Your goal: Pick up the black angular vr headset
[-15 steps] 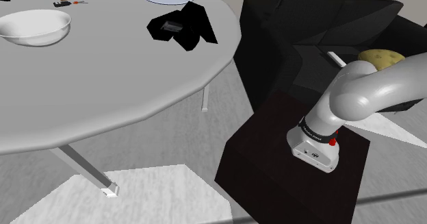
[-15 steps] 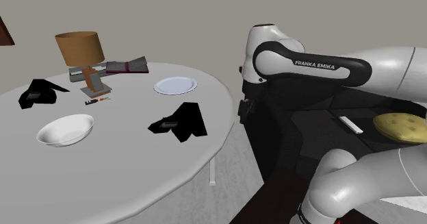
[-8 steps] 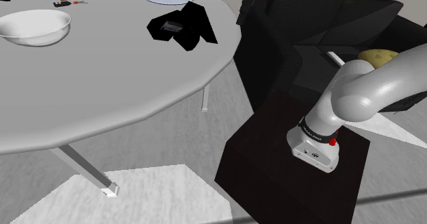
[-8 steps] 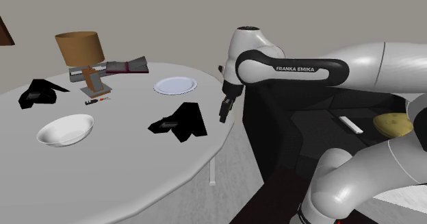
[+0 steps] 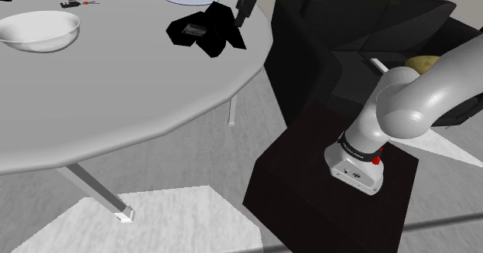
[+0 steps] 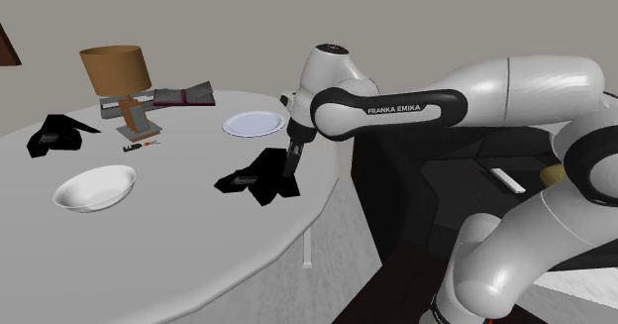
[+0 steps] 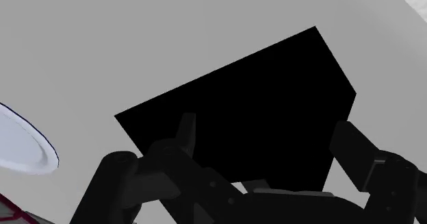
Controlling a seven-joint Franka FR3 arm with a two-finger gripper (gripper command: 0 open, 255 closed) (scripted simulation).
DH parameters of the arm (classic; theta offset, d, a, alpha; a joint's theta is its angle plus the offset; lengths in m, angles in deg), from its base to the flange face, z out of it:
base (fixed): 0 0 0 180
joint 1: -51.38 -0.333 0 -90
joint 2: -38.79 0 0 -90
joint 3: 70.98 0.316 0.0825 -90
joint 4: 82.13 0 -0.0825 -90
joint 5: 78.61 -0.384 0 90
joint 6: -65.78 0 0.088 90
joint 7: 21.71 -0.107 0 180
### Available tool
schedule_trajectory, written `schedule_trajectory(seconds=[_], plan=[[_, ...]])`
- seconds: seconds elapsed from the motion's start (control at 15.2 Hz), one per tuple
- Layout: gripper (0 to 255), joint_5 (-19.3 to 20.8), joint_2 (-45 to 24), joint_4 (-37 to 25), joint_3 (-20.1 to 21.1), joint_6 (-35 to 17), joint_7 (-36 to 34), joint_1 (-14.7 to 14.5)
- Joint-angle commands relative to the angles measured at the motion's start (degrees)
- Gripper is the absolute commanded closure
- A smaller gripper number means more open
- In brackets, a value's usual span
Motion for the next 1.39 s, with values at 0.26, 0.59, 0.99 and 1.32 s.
schedule_trajectory(seconds=[0.26,0.59,0.99,1.32], plan=[[0,0.6,-6.3,-4.0,2.1,-9.9,6.2,-3.5],[0,0.8,-8.4,-3.2,2.9,-15.0,8.1,-4.6],[0,0.8,-9.0,-0.2,3.0,-18.6,8.1,-4.6],[255,0.8,-9.0,-0.1,3.0,-18.7,8.1,-4.6]])
